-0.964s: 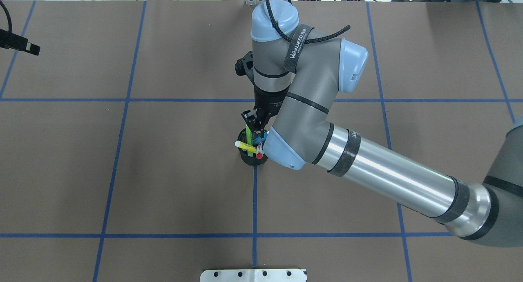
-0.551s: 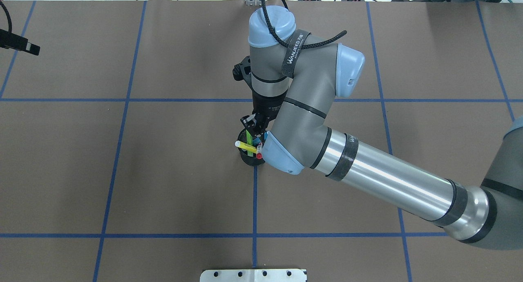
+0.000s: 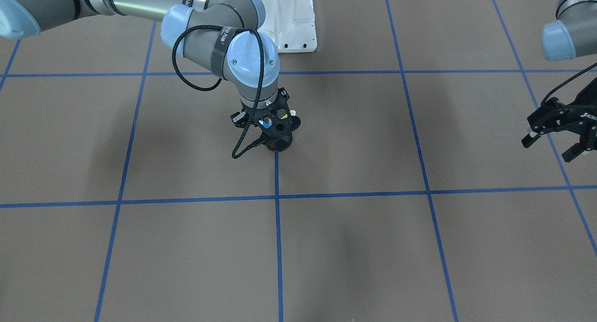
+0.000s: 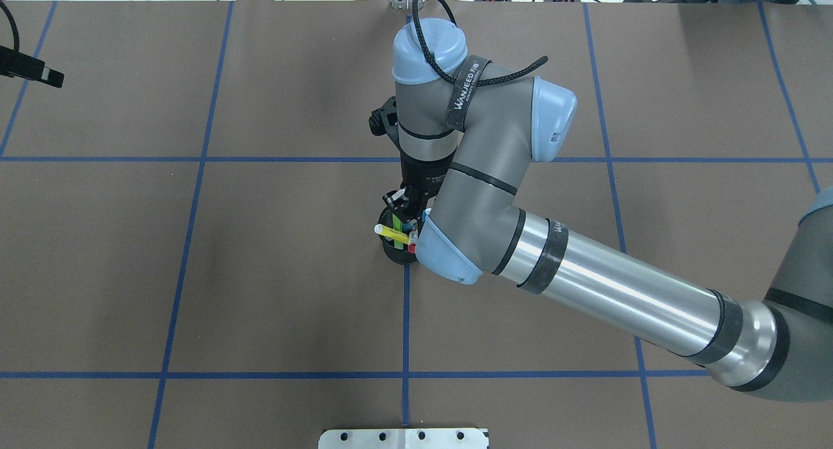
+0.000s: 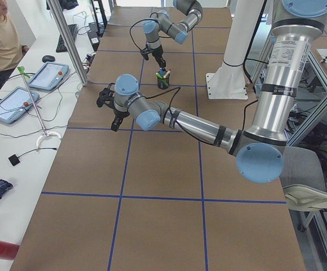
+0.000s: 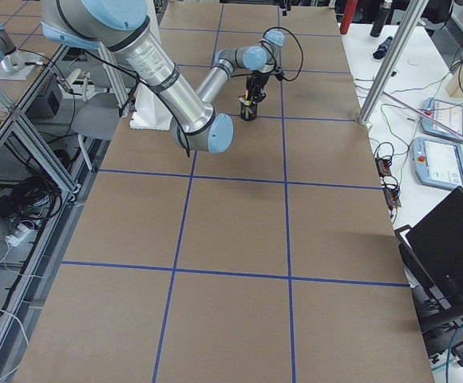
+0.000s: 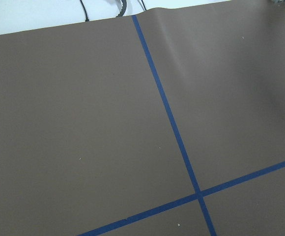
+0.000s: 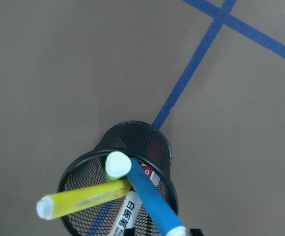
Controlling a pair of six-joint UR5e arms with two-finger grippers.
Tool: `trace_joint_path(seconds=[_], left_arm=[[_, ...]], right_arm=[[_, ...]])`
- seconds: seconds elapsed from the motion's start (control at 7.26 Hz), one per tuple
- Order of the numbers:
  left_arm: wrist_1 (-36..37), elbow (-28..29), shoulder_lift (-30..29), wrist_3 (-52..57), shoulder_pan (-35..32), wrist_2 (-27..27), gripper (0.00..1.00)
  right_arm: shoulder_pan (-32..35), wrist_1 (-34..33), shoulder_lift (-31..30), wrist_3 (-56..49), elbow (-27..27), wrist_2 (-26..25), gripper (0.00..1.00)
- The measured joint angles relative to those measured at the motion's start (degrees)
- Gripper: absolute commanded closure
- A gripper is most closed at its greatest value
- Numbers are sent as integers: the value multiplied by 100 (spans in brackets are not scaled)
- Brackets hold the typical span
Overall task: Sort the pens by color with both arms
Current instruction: 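Lower the right gripper and grasp the blue highlighter in the cup, then lift the blue highlighter out of the cup with the right gripper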
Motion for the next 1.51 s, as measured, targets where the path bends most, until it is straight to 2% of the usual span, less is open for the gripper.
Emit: trace_joint_path(seconds=[0.41, 0.83, 1.38, 1.51], left_arm=[[0, 23, -1, 2, 0, 0, 0], [0, 39, -7, 8, 0, 0, 0], [0, 47, -6, 3, 0, 0, 0], [0, 46, -6, 1, 0, 0, 0]], right_arm=[[-16, 168, 5, -3, -76, -100, 64], [-17, 328, 38, -1, -135, -119, 88], [-4, 285, 19, 5, 188, -77, 100], [15, 194, 19, 7, 389, -55, 100]])
